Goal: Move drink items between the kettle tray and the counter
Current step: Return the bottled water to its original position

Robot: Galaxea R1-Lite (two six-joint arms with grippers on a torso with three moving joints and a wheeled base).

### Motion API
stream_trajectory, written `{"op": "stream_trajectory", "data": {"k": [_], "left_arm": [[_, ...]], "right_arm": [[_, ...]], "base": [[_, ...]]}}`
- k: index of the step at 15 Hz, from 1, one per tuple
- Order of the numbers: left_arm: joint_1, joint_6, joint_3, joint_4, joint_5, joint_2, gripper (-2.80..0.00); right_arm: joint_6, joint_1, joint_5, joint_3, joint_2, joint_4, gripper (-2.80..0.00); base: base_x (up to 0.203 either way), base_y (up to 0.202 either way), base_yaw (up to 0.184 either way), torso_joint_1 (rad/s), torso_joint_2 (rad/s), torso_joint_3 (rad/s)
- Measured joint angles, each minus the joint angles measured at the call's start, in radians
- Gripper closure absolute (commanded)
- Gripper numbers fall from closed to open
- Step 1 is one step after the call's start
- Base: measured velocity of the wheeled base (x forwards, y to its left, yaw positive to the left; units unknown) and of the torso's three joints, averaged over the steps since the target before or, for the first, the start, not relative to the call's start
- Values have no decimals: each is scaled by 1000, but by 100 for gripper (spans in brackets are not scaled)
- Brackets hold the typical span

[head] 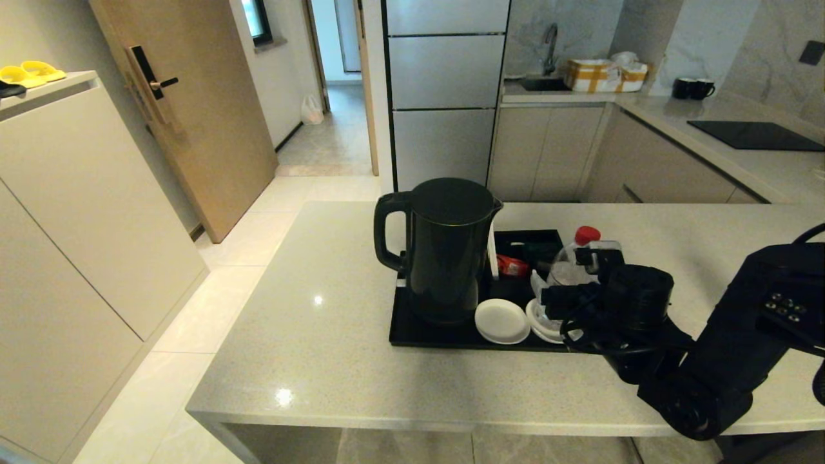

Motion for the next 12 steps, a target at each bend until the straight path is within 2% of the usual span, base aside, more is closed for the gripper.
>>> {"op": "stream_trajectory", "data": {"k": [6,12], "left_arm": [[0,0,0,0,0,0,0],[0,0,0,0,0,0,0]], "right_arm": [[41,2,7,114,-66,-24,-280],[43,2,35,219,-238,39,-280]], "base": [[0,0,0,0,0,0],[0,0,0,0,0,0]]}}
